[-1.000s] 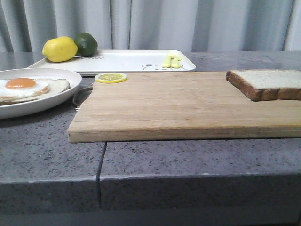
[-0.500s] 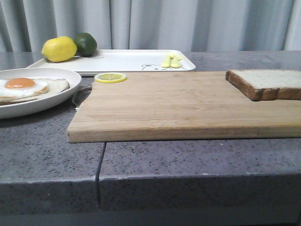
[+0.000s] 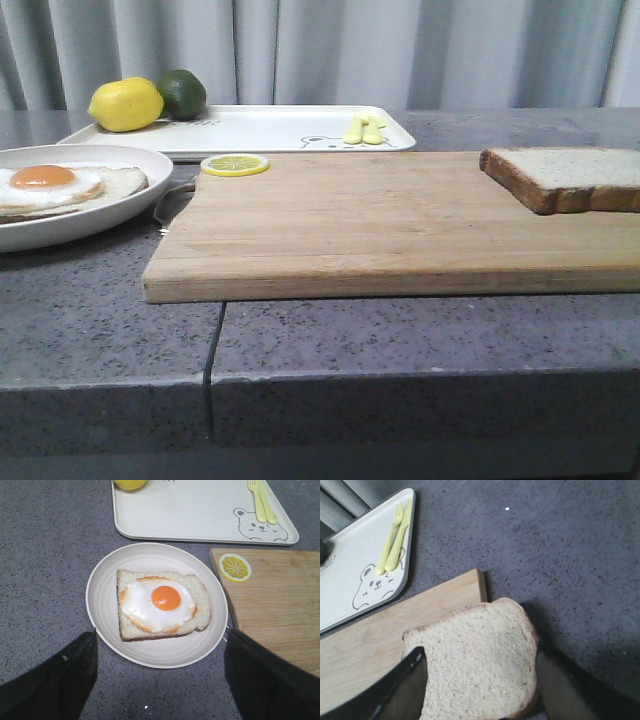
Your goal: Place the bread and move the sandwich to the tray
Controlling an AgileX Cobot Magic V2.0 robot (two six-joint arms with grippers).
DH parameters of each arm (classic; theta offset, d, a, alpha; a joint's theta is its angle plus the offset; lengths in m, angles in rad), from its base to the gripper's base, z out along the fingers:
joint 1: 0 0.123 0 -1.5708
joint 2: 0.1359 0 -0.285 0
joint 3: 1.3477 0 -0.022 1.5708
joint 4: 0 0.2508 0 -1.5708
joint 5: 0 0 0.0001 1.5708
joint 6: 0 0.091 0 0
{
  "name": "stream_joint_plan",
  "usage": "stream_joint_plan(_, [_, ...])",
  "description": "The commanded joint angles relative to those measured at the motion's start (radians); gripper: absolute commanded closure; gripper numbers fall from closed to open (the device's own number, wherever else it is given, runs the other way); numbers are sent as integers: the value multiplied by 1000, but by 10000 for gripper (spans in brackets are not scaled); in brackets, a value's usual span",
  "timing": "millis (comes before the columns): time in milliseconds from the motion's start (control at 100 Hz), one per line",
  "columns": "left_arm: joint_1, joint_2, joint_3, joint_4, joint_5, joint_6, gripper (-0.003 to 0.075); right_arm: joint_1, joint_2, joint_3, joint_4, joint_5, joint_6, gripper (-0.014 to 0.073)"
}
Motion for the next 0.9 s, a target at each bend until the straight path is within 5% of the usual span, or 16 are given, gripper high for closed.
stream_joint_plan(0, [2,4,-35,-28,-56,3,229,-6,18,-28,69,8,-37,118])
stream_joint_plan(890, [2,4,-35,-28,-56,3,229,-6,214,-28,146,63,-105,118])
